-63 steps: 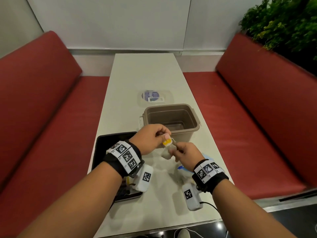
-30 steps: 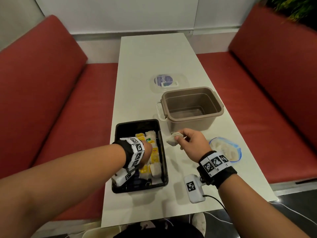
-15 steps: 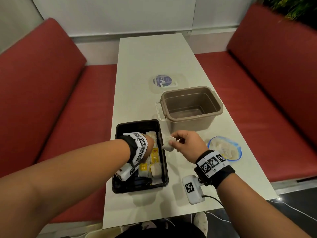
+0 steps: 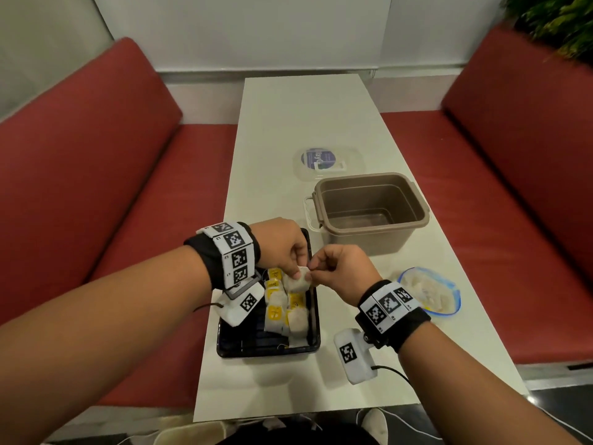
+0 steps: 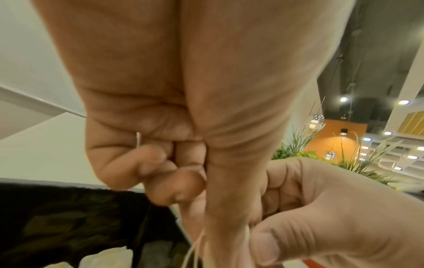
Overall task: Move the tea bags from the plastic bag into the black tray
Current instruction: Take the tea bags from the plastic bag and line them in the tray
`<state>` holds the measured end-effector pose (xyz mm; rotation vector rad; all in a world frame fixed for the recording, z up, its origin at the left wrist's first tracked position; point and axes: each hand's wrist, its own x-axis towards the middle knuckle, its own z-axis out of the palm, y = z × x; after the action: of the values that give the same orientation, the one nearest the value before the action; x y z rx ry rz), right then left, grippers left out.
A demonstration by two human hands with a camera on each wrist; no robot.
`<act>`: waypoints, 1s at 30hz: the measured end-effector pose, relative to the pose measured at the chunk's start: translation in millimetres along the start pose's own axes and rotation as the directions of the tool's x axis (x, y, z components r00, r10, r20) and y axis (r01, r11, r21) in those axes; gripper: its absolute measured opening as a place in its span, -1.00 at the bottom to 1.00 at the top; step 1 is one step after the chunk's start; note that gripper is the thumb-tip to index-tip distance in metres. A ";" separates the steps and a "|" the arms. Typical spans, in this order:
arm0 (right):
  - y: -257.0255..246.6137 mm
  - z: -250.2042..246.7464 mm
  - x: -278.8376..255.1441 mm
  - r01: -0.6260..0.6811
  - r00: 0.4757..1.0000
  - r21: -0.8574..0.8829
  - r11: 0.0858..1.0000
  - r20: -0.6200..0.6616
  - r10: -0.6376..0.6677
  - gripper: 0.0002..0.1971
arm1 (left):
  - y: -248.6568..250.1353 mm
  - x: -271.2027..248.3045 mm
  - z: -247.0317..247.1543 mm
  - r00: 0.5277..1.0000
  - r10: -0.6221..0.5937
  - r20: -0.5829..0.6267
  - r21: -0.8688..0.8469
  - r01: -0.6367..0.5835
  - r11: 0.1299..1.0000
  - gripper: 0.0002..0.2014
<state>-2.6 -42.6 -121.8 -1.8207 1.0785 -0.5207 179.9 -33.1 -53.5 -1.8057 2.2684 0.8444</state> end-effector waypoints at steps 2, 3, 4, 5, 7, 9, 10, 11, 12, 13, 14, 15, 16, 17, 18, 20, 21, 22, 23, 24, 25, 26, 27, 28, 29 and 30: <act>3.7 3.3 1.8 -0.010 0.999 -0.124 0.992 -0.031 0.006 -0.75 | -5.4 1.1 6.7 0.997 -0.041 0.071 0.071 0.036 0.997 -0.78; 4.6 4.7 2.0 -0.038 0.999 -0.193 0.981 -0.027 0.033 -0.73 | -6.9 2.6 12.1 0.990 -0.065 0.124 0.118 0.050 0.992 -0.78; 6.5 6.8 2.3 -0.080 0.997 -0.256 0.963 -0.007 0.080 -0.68 | -7.8 4.8 18.8 0.980 -0.086 0.178 0.169 0.056 0.984 -0.79; 8.4 9.3 2.7 -0.128 0.989 -0.313 0.941 0.025 0.143 -0.62 | -8.0 7.1 26.0 0.968 -0.106 0.229 0.210 0.058 0.976 -0.80; 12.2 15.5 3.1 -0.200 0.964 -0.378 0.904 0.088 0.250 -0.55 | -7.8 13.8 41.3 0.936 -0.137 0.323 0.235 0.061 0.970 -0.80; 13.4 19.7 2.2 -0.246 0.943 -0.347 0.905 0.129 0.306 -0.59 | -5.6 19.9 52.5 0.903 -0.138 0.406 0.240 0.041 0.970 -0.77; 13.4 20.3 1.5 -0.267 0.936 -0.314 0.911 0.142 0.323 -0.61 | -4.6 23.3 57.2 0.885 -0.133 0.445 0.239 0.026 0.971 -0.76; 13.0 20.1 0.9 -0.280 0.931 -0.285 0.917 0.152 0.331 -0.63 | -5.3 26.8 61.7 0.866 -0.130 0.483 0.240 0.011 0.971 -0.75; 12.8 19.4 0.4 -0.289 0.928 -0.263 0.920 0.159 0.337 -0.64 | -6.3 30.2 65.6 0.846 -0.133 0.517 0.249 0.000 0.969 -0.75; 12.9 18.7 0.4 -0.298 0.925 -0.247 0.922 0.165 0.344 -0.64 | -8.1 33.7 68.6 0.830 -0.140 0.541 0.262 -0.008 0.965 -0.75; 13.4 18.4 0.3 -0.305 0.922 -0.236 0.923 0.170 0.349 -0.65 | -10.1 37.0 71.1 0.819 -0.148 0.554 0.277 -0.013 0.961 -0.75; 13.8 18.3 -0.2 -0.307 0.920 -0.229 0.924 0.175 0.350 -0.66 | -12.6 40.1 73.2 0.812 -0.160 0.561 0.296 -0.016 0.955 -0.75; 14.5 18.3 -0.5 -0.308 0.921 -0.225 0.925 0.176 0.349 -0.67 | -14.4 42.8 74.9 0.806 -0.173 0.566 0.322 -0.023 0.946 -0.75; 15.0 18.3 -0.8 -0.309 0.920 -0.219 0.925 0.175 0.349 -0.67 | -15.5 45.4 77.0 0.800 -0.191 0.569 0.355 -0.029 0.935 -0.75; 15.4 18.4 -1.1 -0.313 0.920 -0.210 0.926 0.176 0.351 -0.68 | -16.9 47.5 79.5 0.796 -0.211 0.568 0.393 -0.037 0.919 -0.73; 15.8 18.5 -1.6 -0.322 0.916 -0.193 0.927 0.182 0.356 -0.68 | -18.3 50.5 84.1 0.794 -0.254 0.552 0.473 -0.048 0.880 -0.67; 15.9 18.3 -1.8 -0.328 0.913 -0.188 0.926 0.187 0.361 -0.68 | -18.8 51.5 85.8 0.797 -0.275 0.537 0.507 -0.044 0.861 -0.65; 16.0 18.2 -2.0 -0.333 0.911 -0.181 0.925 0.191 0.365 -0.68 | -19.9 52.5 86.6 0.803 -0.291 0.521 0.530 -0.036 0.847 -0.64; 15.7 17.8 -2.2 -0.336 0.910 -0.173 0.926 0.194 0.366 -0.68 | -21.7 53.0 87.1 0.805 -0.302 0.511 0.546 -0.033 0.837 -0.63; 15.6 17.7 -2.1 -0.335 0.910 -0.170 0.927 0.197 0.365 -0.68 | -21.7 52.6 86.5 0.802 -0.315 0.507 0.563 -0.032 0.826 -0.63; 15.1 17.4 -2.1 -0.332 0.910 -0.172 0.927 0.200 0.363 -0.68 | -21.3 52.2 86.1 0.796 -0.330 0.508 0.576 -0.029 0.817 -0.62; 15.0 17.3 -1.8 -0.329 0.910 -0.180 0.927 0.204 0.362 -0.67 | -20.4 52.2 86.3 0.791 -0.343 0.506 0.586 -0.023 0.810 -0.62; 15.1 17.0 -1.5 -0.321 0.910 -0.195 0.927 0.206 0.359 -0.66 | -19.3 52.9 86.6 0.790 -0.352 0.502 0.588 -0.013 0.809 -0.62; 15.4 15.8 -1.2 -0.308 0.913 -0.217 0.926 0.206 0.352 -0.64 | -17.8 53.9 86.3 0.784 -0.364 0.503 0.589 -0.003 0.808 -0.62; 16.0 13.4 -0.5 -0.291 0.919 -0.240 0.926 0.201 0.340 -0.62 | -14.9 53.6 83.3 0.775 -0.377 0.507 0.586 0.010 0.810 -0.62; 16.7 9.4 0.2 -0.274 0.925 -0.255 0.927 0.193 0.327 -0.59 | -11.5 52.6 77.7 0.770 -0.390 0.505 0.581 0.031 0.813 -0.66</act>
<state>-3.3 -41.3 -140.9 -1.8056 1.2637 0.0018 157.1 -41.6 -144.9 -1.2548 1.6056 0.5371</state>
